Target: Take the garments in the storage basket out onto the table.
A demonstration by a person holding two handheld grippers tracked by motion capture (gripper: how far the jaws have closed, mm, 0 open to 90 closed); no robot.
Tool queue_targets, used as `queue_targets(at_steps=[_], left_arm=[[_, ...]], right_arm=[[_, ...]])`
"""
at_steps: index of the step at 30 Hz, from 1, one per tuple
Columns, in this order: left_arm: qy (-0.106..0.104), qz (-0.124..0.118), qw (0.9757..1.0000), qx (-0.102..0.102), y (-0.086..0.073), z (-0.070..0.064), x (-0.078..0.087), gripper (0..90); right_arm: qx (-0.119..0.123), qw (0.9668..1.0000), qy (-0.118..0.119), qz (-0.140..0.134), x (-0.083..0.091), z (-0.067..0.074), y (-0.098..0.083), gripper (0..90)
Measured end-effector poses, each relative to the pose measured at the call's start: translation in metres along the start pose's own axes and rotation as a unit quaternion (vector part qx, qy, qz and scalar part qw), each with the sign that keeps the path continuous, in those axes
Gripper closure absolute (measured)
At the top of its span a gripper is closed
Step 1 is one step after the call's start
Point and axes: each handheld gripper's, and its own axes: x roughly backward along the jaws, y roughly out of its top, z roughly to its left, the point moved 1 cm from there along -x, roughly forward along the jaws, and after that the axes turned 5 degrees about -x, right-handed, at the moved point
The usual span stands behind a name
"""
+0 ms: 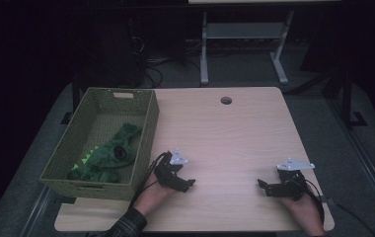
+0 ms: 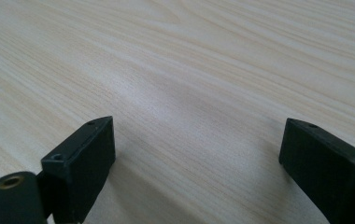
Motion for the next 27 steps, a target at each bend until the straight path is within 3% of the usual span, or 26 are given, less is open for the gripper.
queue_targets(at_steps=[7, 17, 27], left_arm=[[0.004, 0.005, 1.0000, -0.007, 0.007, 0.001, 0.007, 14.6], [0.006, 0.008, 1.0000, -0.001, 0.016, 0.005, 0.016, 15.0], [0.007, -0.001, 1.0000, -0.003, 0.026, 0.007, 0.031, 20.9]], right_arm=[[-0.001, 1.0000, 0.001, 0.001, 0.000, 0.000, 0.000, 10.2], [-0.002, 1.0000, 0.001, 0.001, 0.000, 0.000, 0.000, 10.1], [0.001, 1.0000, 0.001, 0.000, 0.000, 0.000, 0.000, 10.1]])
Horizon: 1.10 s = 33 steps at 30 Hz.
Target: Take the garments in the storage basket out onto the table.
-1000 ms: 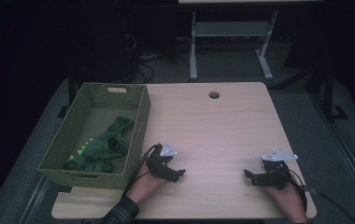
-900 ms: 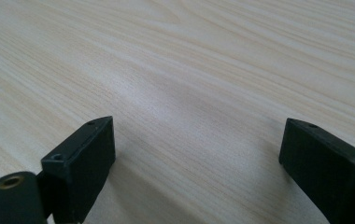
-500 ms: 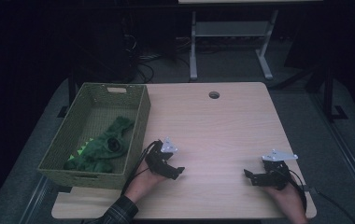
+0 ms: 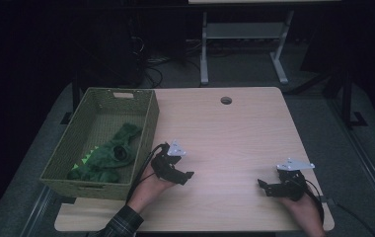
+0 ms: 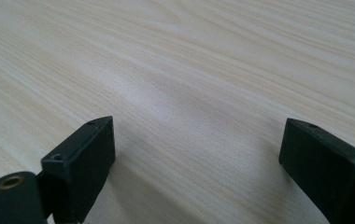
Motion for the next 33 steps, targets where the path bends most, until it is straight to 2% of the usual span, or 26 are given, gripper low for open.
queue_targets(at_steps=[2, 12, 16, 18, 21, 33], left_arm=[[0.002, 0.000, 1.0000, -0.001, 0.001, 0.000, 0.001, 21.1], [-0.020, -0.004, 0.9998, 0.005, 0.011, 0.003, 0.014, 22.8], [-0.026, -0.002, 0.9997, -0.004, 0.018, 0.004, 0.019, 23.4], [-0.036, -0.006, 0.9993, 0.002, 0.021, 0.004, 0.023, 23.4], [-0.036, -0.003, 0.9993, -0.004, 0.025, 0.006, 0.027, 24.1], [-0.051, -0.008, 0.9987, 0.000, 0.035, 0.016, 0.049, 35.9]], right_arm=[[0.000, 1.0000, 0.000, 0.000, 0.000, 0.000, 0.000, 10.2], [0.000, 1.0000, 0.000, 0.000, 0.000, 0.000, 0.000, 10.1], [0.000, 1.0000, 0.000, 0.000, 0.000, 0.000, 0.000, 10.2], [0.000, 1.0000, 0.000, 0.000, 0.000, 0.000, 0.000, 10.1], [0.000, 1.0000, 0.000, 0.000, 0.000, 0.000, 0.000, 10.1], [-0.001, 1.0000, 0.000, 0.000, 0.000, 0.000, 0.000, 10.2]])
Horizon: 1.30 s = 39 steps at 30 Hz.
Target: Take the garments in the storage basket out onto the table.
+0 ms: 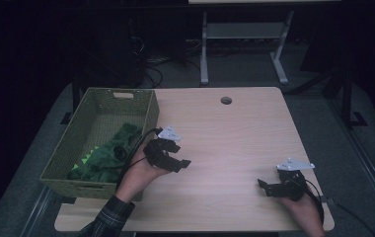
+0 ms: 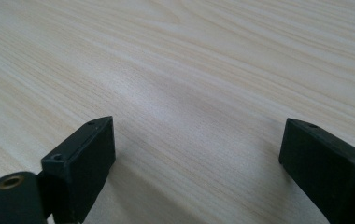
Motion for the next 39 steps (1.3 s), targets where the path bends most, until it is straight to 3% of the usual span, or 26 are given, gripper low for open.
queue_targets(at_steps=[9, 17, 29, 39], left_arm=[[-0.003, 0.005, 0.9999, 0.008, -0.003, 0.009, 0.014, 42.0], [0.009, 0.004, 0.9998, 0.016, -0.009, 0.019, 0.033, 47.2], [0.025, -0.018, 0.9989, 0.034, -0.018, 0.034, 0.062, 55.2], [0.046, -0.013, 0.9980, 0.043, -0.031, 0.047, 0.082, 57.1]], right_arm=[[0.000, 1.0000, 0.000, 0.000, 0.000, 0.000, 0.000, 10.2], [-0.001, 1.0000, 0.000, -0.001, 0.000, 0.000, 0.000, 10.2], [-0.001, 1.0000, 0.000, -0.001, 0.000, 0.000, 0.000, 10.2], [-0.001, 1.0000, 0.000, -0.001, 0.000, 0.000, 0.000, 10.2]])
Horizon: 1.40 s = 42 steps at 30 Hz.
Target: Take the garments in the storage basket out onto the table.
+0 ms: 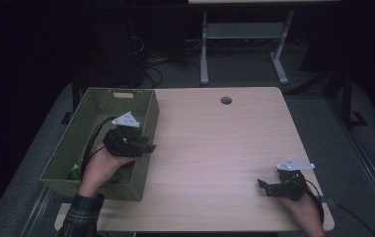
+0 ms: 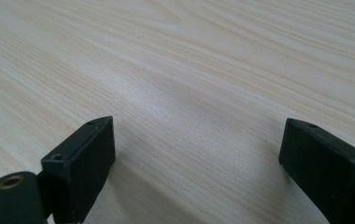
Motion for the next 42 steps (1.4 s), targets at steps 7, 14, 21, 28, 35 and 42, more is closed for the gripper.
queue_targets(at_steps=[7, 14, 21, 28, 35, 42], left_arm=[[0.016, 0.003, 0.9998, 0.011, -0.010, 0.007, 0.011, 57.1], [0.038, 0.003, 0.9990, 0.024, -0.026, 0.017, 0.026, 57.1], [0.054, 0.014, 0.9980, 0.031, -0.044, 0.026, 0.033, 57.0], [0.074, 0.033, 0.9958, 0.042, -0.066, 0.035, 0.038, 56.1], [0.093, 0.043, 0.9932, 0.057, -0.087, 0.046, 0.043, 56.2], [0.101, 0.066, 0.9912, 0.056, -0.102, 0.055, 0.039, 56.2]], right_arm=[[0.000, 1.0000, 0.000, 0.000, 0.000, 0.000, 0.000, 10.2], [0.000, 1.0000, 0.000, 0.000, 0.000, 0.000, 0.000, 10.2], [0.000, 1.0000, 0.000, 0.000, 0.000, 0.000, 0.000, 10.2], [0.000, 1.0000, -0.001, 0.000, 0.000, 0.000, 0.000, 10.2], [0.000, 1.0000, -0.001, 0.000, 0.000, 0.000, 0.000, 10.2], [0.000, 1.0000, -0.001, 0.000, 0.000, 0.000, 0.000, 10.2]])
